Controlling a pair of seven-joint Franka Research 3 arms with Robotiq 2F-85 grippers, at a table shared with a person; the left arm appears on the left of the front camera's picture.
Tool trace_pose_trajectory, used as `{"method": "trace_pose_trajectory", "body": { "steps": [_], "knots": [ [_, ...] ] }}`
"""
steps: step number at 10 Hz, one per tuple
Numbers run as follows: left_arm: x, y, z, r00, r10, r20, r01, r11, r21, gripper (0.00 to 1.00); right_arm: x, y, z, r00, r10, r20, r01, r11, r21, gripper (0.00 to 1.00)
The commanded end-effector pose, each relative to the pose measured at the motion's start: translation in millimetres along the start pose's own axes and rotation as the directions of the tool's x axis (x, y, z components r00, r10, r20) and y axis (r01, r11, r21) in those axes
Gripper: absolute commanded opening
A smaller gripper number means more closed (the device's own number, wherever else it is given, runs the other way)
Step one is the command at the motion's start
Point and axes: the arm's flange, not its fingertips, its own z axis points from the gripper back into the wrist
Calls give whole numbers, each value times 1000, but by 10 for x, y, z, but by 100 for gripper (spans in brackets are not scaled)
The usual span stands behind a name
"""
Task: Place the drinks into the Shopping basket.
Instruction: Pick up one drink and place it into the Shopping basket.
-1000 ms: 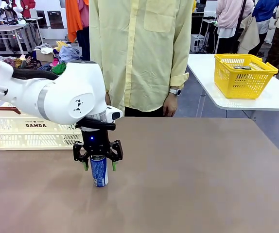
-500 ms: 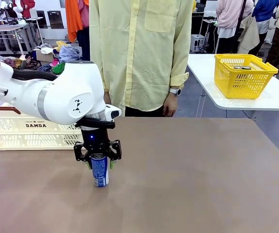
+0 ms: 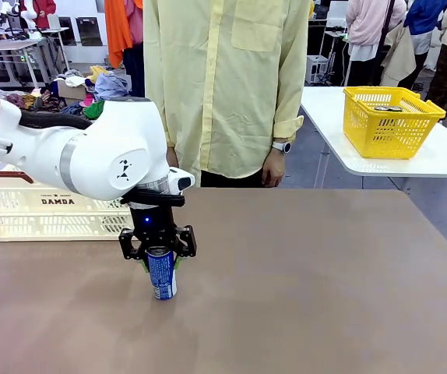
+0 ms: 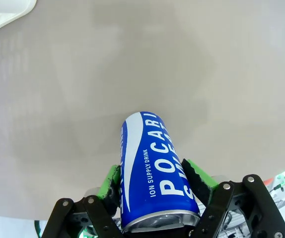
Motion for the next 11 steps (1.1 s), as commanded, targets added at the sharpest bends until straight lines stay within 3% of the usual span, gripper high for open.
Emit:
{"method": "trace_pose_trajectory", "body": {
  "steps": [1, 3, 4, 5, 8, 9, 11],
  "knots": [
    [-101, 10, 72, 999, -12, 37, 13, 999, -31, 0, -23, -31, 21, 1000, 18, -7, -18, 1000, -17, 100],
    [-196, -27, 523, 994, -17, 107, 19, 1000, -16, 0, -23, -31, 21, 1000, 18, -7, -18, 1000, -17, 100],
    [-251, -17, 914, 986, -106, 130, 114, 992, -57, 0, -23, -31, 21, 1000, 18, -7, -18, 1000, -17, 100],
    [-230, 93, 1378, 975, -16, 221, 18, 1000, -7, 0, -23, -31, 21, 1000, 18, -7, -18, 1000, -17, 100],
    [-6, 441, 2235, 952, -59, 300, 53, 998, 28, 0, -23, -31, 21, 1000, 18, -7, -18, 1000, -17, 100],
    [73, 613, 2518, 933, -31, 358, 40, 999, -19, 0, -23, -31, 21, 1000, 18, -7, -18, 1000, -17, 100],
    [359, 1164, 2655, 897, 206, 391, -181, 978, -98, 0, -23, -31, 21, 1000, 18, -7, -18, 1000, -17, 100]
  ]
}}
